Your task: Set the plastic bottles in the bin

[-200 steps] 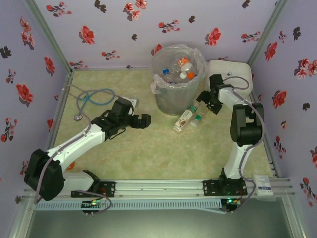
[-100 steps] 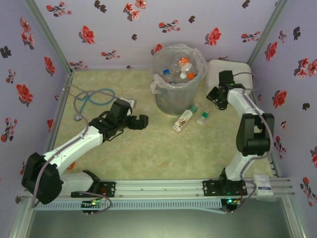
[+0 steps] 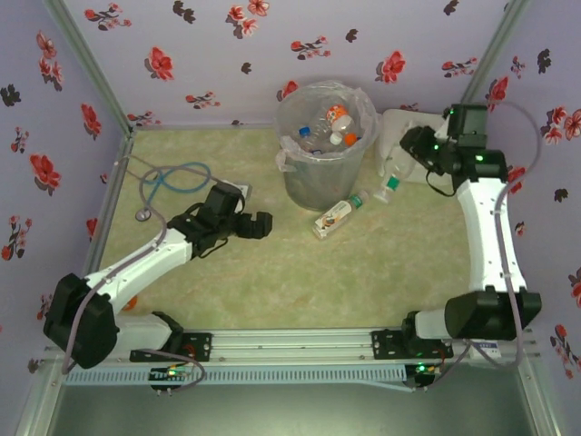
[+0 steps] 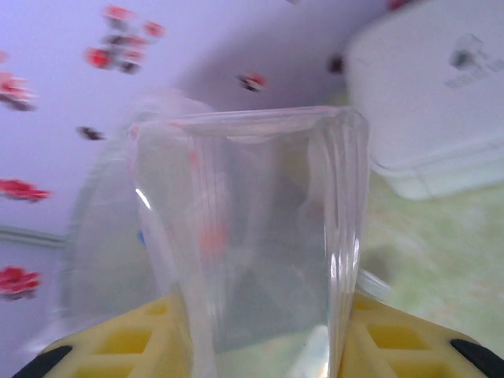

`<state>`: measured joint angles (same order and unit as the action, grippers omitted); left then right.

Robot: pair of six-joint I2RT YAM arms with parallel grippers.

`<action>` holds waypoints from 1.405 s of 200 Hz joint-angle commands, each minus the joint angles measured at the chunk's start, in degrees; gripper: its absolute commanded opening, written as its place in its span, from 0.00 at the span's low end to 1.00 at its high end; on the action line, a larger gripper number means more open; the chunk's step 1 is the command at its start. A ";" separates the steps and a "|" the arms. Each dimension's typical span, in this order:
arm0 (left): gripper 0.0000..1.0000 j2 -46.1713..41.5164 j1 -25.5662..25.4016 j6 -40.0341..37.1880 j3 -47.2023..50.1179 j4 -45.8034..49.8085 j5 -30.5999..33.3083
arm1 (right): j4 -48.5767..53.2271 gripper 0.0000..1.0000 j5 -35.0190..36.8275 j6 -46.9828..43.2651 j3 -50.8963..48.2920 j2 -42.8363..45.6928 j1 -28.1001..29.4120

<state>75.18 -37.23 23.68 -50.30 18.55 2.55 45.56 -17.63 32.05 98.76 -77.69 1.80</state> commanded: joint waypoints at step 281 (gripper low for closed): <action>1.00 -5.07 -0.16 2.60 2.07 -2.72 -0.43 | 9.17 0.48 5.26 -10.70 45.27 -41.66 20.86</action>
<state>69.91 -37.26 25.19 -47.03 15.46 1.50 56.84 -12.23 21.32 145.23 -119.07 20.93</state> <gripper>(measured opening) 0.997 0.552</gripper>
